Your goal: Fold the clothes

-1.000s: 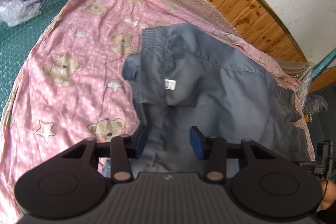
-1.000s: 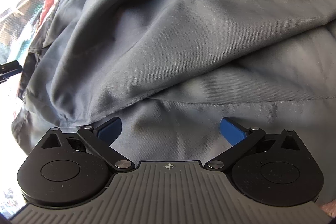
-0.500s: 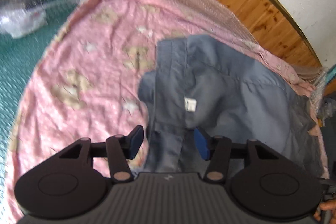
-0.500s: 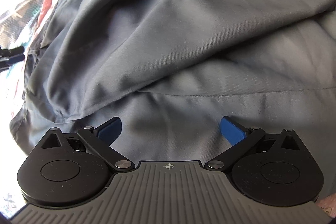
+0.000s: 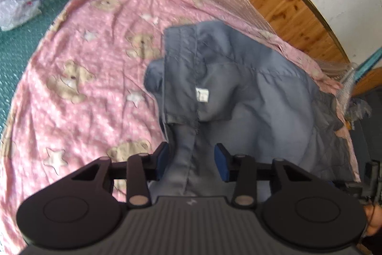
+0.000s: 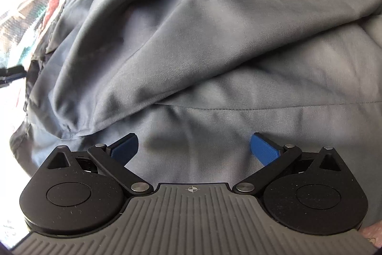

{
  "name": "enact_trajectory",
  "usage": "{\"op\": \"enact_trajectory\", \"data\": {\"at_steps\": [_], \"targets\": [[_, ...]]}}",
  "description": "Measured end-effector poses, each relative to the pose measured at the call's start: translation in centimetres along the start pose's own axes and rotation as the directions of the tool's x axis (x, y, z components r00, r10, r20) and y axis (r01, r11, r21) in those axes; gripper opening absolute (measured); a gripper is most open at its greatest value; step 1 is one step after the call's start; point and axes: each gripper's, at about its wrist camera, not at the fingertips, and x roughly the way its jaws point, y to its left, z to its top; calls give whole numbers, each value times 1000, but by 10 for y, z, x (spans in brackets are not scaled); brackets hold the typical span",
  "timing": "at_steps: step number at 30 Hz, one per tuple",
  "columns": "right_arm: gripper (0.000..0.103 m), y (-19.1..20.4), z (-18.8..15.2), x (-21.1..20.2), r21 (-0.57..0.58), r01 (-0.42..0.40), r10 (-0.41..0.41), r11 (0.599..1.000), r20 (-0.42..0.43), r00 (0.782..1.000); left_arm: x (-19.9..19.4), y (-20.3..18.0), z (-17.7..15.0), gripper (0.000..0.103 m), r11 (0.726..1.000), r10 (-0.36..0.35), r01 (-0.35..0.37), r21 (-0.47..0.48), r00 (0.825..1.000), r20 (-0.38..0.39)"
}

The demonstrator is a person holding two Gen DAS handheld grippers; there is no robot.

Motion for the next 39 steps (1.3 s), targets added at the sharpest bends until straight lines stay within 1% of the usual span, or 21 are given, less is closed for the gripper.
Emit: {"op": "enact_trajectory", "data": {"at_steps": [5,9,10,11,14,15,16,18,19,20,23,25,26,27,28,29,31,33,35,37,39], "targets": [[102,10,3,5,-36,43,-43,998,-4,999,14,-1,3,41,1000,0,0,2,1000,-6],[102,14,5,7,-54,55,-55,997,-10,998,37,-2,19,40,1000,22,-22,5,1000,-18],[102,14,5,7,-53,52,-52,997,-11,999,42,-4,22,33,1000,24,-24,13,999,-23],[102,13,6,7,-49,46,-47,998,-11,999,45,-8,24,14,999,22,-22,28,999,-29],[102,5,7,4,-7,7,-8,1000,-7,1000,9,-15,16,2,997,-71,69,34,995,67],[102,0,6,2,12,-11,11,1000,-1,1000,-5,-17,13,0,994,-107,104,36,989,105],[102,-7,5,0,29,-30,29,999,8,1000,-31,-16,5,0,986,-166,164,23,971,175],[101,-19,2,-4,56,-67,66,996,30,997,-94,-1,-28,0,957,-275,291,1,903,331],[102,-23,-1,-5,62,-86,83,994,46,995,-118,9,-51,0,945,-297,326,-16,879,372],[102,-26,-4,-6,67,-101,96,993,63,993,-130,21,-72,1,945,-282,324,-53,884,374],[102,-25,-9,-6,57,-103,98,993,97,991,-126,56,-132,1,940,-191,262,-218,935,300],[102,-21,-9,-6,31,-80,77,996,91,993,-109,69,-157,1,928,-147,221,-300,957,251],[101,-20,-7,-8,7,-62,62,998,66,996,-105,71,-160,0,925,-126,204,-321,960,249],[101,-19,-4,-9,-18,-45,46,999,41,998,-102,72,-161,1,919,-118,203,-337,959,258],[101,-19,-2,-12,-27,-32,33,999,30,999,-99,73,-162,7,913,-109,202,-353,958,266],[101,-21,0,-17,-23,-21,22,1000,30,999,-98,73,-161,18,908,-107,209,-364,954,281],[101,-25,5,-27,-14,1,0,1000,31,1000,-101,71,-154,31,900,-114,232,-369,942,315],[101,-37,6,-41,38,-13,12,999,52,999,-106,66,-151,39,894,-115,241,-377,937,329],[101,-51,6,-55,101,-39,31,994,80,996,-109,61,-149,52,887,-113,249,-389,934,340],[101,-91,10,-75,178,-68,50,982,106,993,-113,57,-147,52,879,-111,256,-401,930,351],[101,-93,13,-76,284,-103,64,953,144,988,-115,50,-145,53,874,-108,260,-410,928,357]]}}
